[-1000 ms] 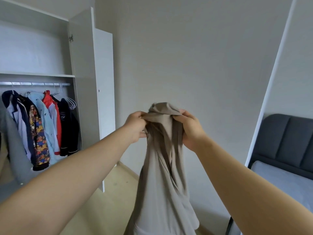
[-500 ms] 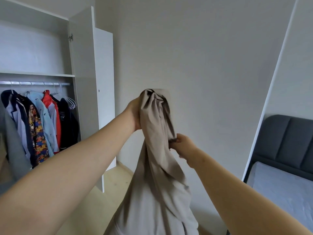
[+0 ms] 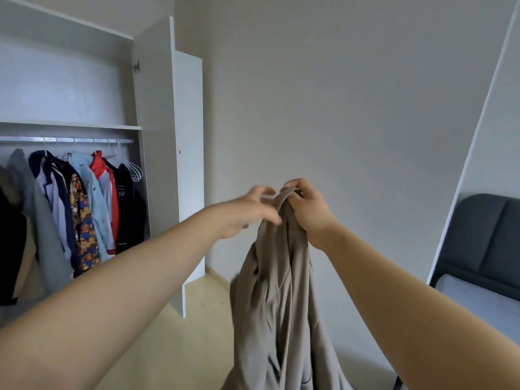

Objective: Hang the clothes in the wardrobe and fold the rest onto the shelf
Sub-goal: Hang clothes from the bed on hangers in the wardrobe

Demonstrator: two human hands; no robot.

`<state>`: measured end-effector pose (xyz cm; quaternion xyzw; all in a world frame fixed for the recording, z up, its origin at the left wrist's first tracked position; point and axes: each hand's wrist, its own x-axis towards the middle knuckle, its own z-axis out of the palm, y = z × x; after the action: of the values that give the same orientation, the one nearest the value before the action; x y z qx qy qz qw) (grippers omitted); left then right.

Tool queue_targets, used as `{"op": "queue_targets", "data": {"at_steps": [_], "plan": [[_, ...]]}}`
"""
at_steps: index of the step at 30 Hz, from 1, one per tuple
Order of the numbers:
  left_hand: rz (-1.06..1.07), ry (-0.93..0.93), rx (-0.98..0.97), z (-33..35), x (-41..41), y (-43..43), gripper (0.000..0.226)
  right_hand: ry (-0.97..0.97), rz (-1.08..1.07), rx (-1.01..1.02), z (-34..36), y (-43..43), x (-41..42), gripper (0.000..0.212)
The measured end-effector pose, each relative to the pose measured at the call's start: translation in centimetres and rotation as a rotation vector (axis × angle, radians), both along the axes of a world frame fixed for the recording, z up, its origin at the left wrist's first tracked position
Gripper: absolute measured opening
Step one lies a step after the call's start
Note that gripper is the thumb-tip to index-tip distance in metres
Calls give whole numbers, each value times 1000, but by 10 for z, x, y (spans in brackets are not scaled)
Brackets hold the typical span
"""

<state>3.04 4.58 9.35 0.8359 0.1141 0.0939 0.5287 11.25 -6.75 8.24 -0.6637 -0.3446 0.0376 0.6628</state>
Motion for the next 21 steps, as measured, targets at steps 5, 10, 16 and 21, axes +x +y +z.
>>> {"op": "queue_targets", "data": {"at_steps": [5, 10, 16, 21], "plan": [[206, -45, 60, -9, 6, 1, 23, -7, -99, -1, -13, -6, 0, 21], [309, -319, -492, 12, 11, 0, 28, -25, -4, -350, -33, -25, 3, 15], [396, -355, -680, 46, 15, 2, 23, 132, 7, -276, -42, -24, -6, 17], [473, -421, -717, 54, 15, 6, 23, -72, 120, -370, -29, -11, -12, 25]]}}
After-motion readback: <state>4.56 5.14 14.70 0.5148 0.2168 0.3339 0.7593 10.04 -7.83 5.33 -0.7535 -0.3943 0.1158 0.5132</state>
